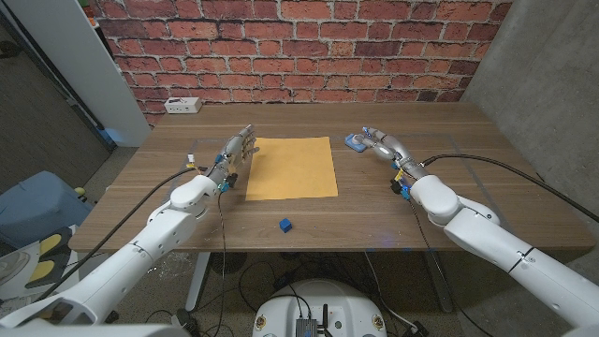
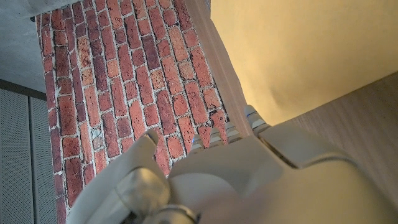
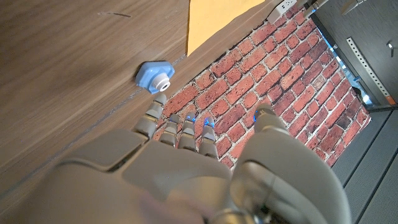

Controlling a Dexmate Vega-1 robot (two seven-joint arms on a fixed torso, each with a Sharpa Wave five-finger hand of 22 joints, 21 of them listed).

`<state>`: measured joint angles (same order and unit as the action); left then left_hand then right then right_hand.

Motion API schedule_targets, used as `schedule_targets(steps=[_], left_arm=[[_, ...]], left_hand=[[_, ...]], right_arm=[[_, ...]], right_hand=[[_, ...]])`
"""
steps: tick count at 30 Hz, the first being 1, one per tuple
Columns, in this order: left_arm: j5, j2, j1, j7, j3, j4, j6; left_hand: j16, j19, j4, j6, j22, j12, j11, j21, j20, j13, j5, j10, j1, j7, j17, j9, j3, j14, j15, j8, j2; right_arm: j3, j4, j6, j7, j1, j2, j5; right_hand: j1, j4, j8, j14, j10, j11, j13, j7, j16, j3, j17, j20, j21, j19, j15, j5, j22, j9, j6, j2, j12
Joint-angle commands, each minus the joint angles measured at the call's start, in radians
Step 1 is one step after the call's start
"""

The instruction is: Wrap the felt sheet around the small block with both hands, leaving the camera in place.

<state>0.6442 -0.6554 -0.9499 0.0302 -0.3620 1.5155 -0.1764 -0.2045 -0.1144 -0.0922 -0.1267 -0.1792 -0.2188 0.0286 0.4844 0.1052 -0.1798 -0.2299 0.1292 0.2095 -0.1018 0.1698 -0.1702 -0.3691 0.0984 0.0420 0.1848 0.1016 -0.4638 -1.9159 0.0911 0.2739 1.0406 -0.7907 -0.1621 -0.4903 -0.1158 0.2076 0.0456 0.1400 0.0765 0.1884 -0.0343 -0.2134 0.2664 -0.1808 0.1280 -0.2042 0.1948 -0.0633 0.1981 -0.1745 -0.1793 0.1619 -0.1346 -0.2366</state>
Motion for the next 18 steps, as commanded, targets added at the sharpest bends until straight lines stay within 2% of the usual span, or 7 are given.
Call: schedule_targets(steps=[1,5,14,18], left_arm=[[0.003,-0.023,-0.001,0.022,0.006,0.014,0.007],[0.003,-0.025,0.008,0.037,0.005,0.006,0.002],[0.008,-0.027,0.016,0.059,0.005,-0.008,-0.006],[0.012,-0.028,0.019,0.07,0.004,-0.013,-0.007]], left_hand=[[-0.001,0.008,0.004,0.009,-0.002,-0.005,0.004,0.002,0.01,-0.001,-0.007,-0.013,-0.005,0.002,0.004,-0.002,0.0,-0.014,0.004,0.003,0.002],[0.0,0.015,0.005,0.015,-0.002,-0.005,0.007,0.002,0.013,-0.001,-0.007,-0.021,-0.006,0.007,0.004,-0.002,0.0,-0.02,0.006,0.003,0.001],[0.0,0.021,0.006,0.022,-0.002,-0.005,0.013,0.0,0.013,-0.002,-0.007,-0.029,-0.006,0.008,0.004,-0.002,0.001,-0.03,0.007,0.004,0.001],[0.002,0.021,0.007,0.024,-0.003,-0.003,0.018,-0.004,0.027,-0.002,-0.008,-0.031,-0.008,0.009,0.004,-0.003,0.002,-0.037,0.03,0.003,0.0]], right_arm=[[-0.05,-0.083,0.064,0.02,0.007,-0.017,0.144],[-0.07,-0.118,0.124,0.025,0.005,-0.02,0.204],[-0.099,-0.166,0.171,0.012,0.002,-0.022,0.281],[-0.118,-0.184,0.178,0.004,-0.003,-0.025,0.327]], right_hand=[[-0.018,-0.01,0.006,0.033,0.025,-0.004,0.003,-0.001,-0.013,0.007,-0.006,-0.003,-0.013,0.027,0.006,-0.005,-0.004,-0.003,0.027,-0.004,-0.005],[-0.03,-0.021,0.01,0.053,0.048,-0.005,0.004,0.002,-0.015,0.015,-0.006,-0.018,-0.016,0.042,0.014,-0.006,-0.004,-0.003,0.051,-0.002,-0.008],[-0.043,-0.031,0.012,0.084,0.07,-0.008,0.005,0.0,-0.021,0.026,-0.008,-0.01,-0.022,0.065,0.03,-0.006,-0.005,-0.003,0.079,-0.002,-0.008],[-0.054,-0.038,0.014,0.102,0.089,-0.011,0.005,0.002,-0.023,0.035,-0.008,-0.009,-0.024,0.078,0.037,-0.006,-0.005,-0.003,0.098,-0.001,-0.01]])
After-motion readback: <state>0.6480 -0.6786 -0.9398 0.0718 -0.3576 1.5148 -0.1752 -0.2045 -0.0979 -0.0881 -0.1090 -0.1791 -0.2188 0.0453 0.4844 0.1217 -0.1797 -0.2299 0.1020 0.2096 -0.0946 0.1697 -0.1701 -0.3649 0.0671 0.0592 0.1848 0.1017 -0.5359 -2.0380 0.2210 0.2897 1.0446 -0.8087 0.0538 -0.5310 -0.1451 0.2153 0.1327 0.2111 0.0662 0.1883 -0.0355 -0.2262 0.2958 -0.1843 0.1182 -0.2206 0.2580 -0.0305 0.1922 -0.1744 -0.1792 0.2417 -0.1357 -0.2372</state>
